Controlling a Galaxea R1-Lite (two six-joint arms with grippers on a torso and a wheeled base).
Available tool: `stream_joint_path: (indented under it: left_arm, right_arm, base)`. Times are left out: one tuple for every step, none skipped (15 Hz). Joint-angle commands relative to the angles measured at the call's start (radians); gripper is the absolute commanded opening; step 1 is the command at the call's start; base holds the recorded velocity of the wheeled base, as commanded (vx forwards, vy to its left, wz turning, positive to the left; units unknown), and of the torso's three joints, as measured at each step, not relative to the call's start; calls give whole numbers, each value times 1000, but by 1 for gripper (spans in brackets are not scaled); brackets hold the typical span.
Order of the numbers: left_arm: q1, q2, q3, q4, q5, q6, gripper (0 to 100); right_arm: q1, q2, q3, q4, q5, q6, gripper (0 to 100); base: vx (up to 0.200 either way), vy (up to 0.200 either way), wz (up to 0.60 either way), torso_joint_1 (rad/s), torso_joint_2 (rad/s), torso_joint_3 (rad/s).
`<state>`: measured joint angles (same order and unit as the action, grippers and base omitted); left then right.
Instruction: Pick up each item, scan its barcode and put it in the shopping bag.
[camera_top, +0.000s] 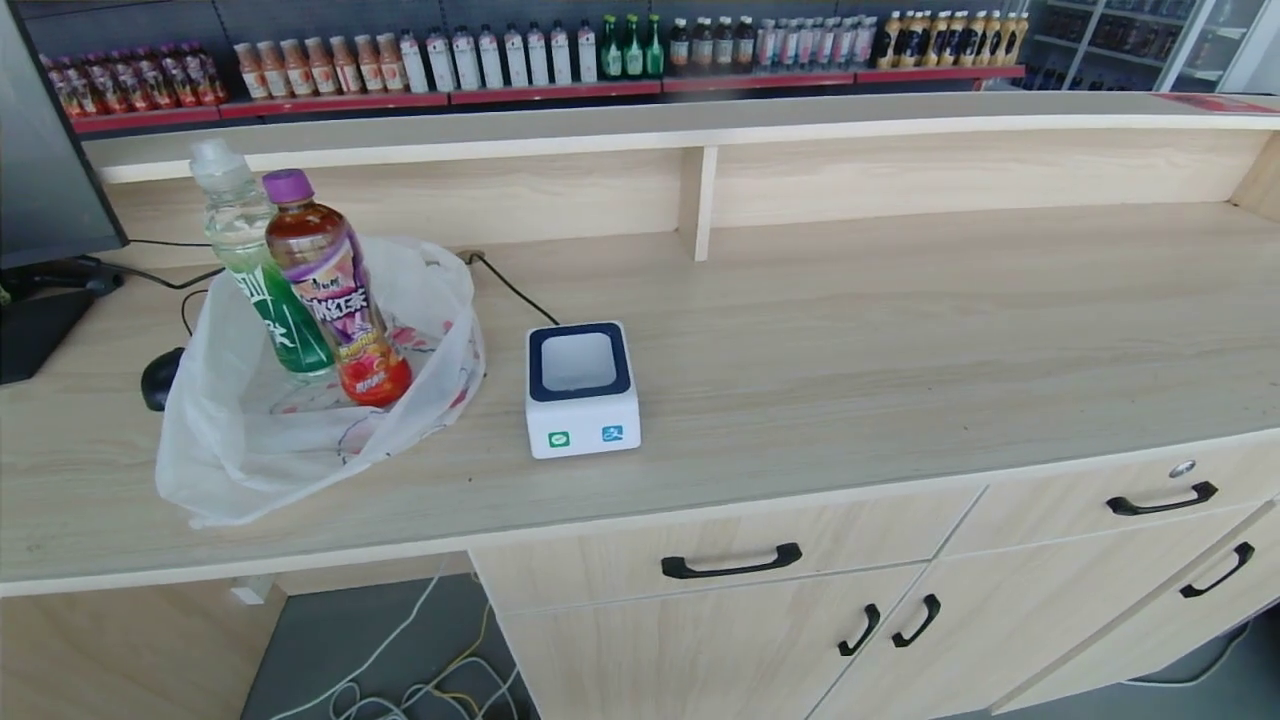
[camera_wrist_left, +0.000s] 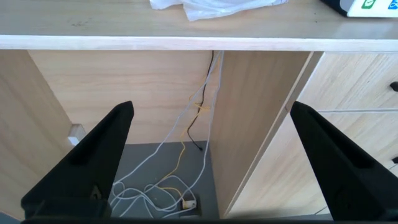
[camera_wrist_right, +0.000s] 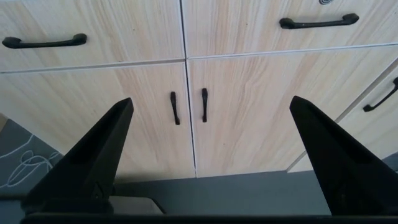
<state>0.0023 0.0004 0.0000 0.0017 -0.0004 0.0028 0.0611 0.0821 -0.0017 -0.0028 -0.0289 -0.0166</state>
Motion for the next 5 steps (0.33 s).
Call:
stream_joint_path:
  left_arm:
    - [1,0,0,0,0,0,100]
    - [1,0,0,0,0,0,100]
    - [1,0,0,0,0,0,100]
    - [1,0,0,0,0,0,100]
    - [1,0,0,0,-1,0,100]
  right_arm:
    - [0,2,0,0,0,0,100]
    - [0,2,0,0,0,-2,100]
    - [0,2,0,0,0,-2,100]
    - [0,2,0,0,0,-5,100]
    - [0,2,0,0,1,-6,100]
  base:
    - [0,0,0,0,0,0]
    - [0,0,0,0,0,0]
    - [0,0,0,0,0,0]
    - [0,0,0,0,0,0]
    - [0,0,0,0,0,0]
